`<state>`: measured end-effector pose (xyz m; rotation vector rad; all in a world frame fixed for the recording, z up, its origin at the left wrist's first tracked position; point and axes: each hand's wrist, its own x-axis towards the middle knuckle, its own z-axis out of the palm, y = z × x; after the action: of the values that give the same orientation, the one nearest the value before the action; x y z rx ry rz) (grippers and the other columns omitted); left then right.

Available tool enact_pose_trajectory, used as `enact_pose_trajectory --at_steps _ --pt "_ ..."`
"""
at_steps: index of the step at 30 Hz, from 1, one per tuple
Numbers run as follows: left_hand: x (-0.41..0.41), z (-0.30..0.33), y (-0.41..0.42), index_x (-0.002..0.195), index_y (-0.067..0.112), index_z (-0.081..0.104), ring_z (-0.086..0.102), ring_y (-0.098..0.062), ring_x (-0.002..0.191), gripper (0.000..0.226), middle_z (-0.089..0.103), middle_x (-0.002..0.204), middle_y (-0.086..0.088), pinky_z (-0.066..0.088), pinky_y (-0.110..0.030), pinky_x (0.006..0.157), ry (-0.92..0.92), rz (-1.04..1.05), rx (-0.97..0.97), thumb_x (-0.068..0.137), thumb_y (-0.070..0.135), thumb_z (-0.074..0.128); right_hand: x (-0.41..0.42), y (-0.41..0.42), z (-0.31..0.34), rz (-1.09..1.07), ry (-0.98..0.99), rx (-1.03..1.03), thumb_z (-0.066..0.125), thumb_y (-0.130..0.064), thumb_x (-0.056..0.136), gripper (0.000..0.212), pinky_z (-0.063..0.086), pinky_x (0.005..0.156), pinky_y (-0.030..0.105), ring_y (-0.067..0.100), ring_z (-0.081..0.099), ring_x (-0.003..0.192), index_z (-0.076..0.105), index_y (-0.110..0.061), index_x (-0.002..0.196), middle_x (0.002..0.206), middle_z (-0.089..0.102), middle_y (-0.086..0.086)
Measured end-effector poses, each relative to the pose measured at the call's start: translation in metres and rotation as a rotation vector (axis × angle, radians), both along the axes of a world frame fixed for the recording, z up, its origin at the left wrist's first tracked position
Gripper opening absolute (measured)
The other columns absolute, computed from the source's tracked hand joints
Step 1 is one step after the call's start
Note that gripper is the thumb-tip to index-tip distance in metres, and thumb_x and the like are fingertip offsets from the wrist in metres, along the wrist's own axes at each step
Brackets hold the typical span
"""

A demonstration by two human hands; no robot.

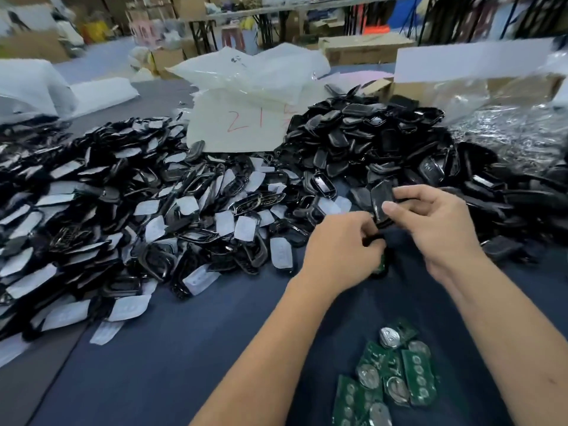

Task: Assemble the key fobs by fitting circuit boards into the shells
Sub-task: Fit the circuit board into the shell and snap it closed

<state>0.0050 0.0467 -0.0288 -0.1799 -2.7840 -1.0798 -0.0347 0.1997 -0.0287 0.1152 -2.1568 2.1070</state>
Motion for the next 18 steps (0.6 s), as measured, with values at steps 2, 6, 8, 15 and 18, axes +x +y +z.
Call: enact_pose_trajectory --at_steps 2,6,8,15,18 --pt "-0.001 -0.005 -0.011 0.09 0.018 0.072 0.063 -0.016 0.082 0.006 0.069 0.083 0.007 0.052 -0.035 0.078 0.113 0.053 0.024 0.089 0.023 0.072 -0.001 0.005 -0.001 0.035 0.039 0.035 0.081 -0.003 0.086 0.023 0.051 0.068 0.015 0.002 0.065 0.065 0.08 -0.026 0.09 0.066 0.071 -0.009" --pt "-0.003 -0.005 -0.032 0.096 0.022 0.07 0.064 -0.008 0.08 0.009 0.069 0.086 0.012 0.049 -0.023 0.075 0.276 0.127 0.368 0.097 0.021 0.061 0.001 0.006 -0.003 0.221 0.131 0.289 0.085 -0.004 0.083 0.034 0.053 0.075 0.026 0.008 0.062 0.071 0.083 -0.038 0.091 0.074 0.07 -0.004" --pt "-0.006 -0.006 -0.036 0.096 0.021 0.072 0.066 -0.007 0.081 0.008 0.071 0.087 0.013 0.051 -0.026 0.074 0.259 0.044 0.387 0.098 0.022 0.065 0.003 0.001 -0.004 0.286 0.145 0.376 0.087 -0.008 0.082 0.032 0.057 0.081 0.038 0.011 0.064 0.073 0.082 -0.037 0.093 0.077 0.07 -0.008" --pt "-0.009 -0.008 -0.031 0.088 0.006 0.074 0.069 -0.015 0.065 0.005 0.074 0.079 -0.008 0.059 -0.03 0.063 0.106 0.016 0.643 0.093 0.006 0.074 0.004 -0.004 -0.006 0.172 0.104 0.041 0.085 -0.011 0.085 0.033 0.053 0.08 0.038 0.016 0.065 0.074 0.075 -0.026 0.113 0.071 0.07 0.003" --pt "-0.006 -0.006 -0.028 0.088 0.004 0.073 0.07 -0.017 0.064 0.006 0.075 0.078 -0.015 0.058 -0.027 0.063 -0.064 -0.035 0.729 0.094 0.004 0.073 0.004 -0.003 -0.005 0.12 0.047 -0.064 0.086 -0.007 0.083 0.022 0.054 0.077 0.035 0.015 0.066 0.072 0.077 -0.021 0.098 0.068 0.068 -0.002"
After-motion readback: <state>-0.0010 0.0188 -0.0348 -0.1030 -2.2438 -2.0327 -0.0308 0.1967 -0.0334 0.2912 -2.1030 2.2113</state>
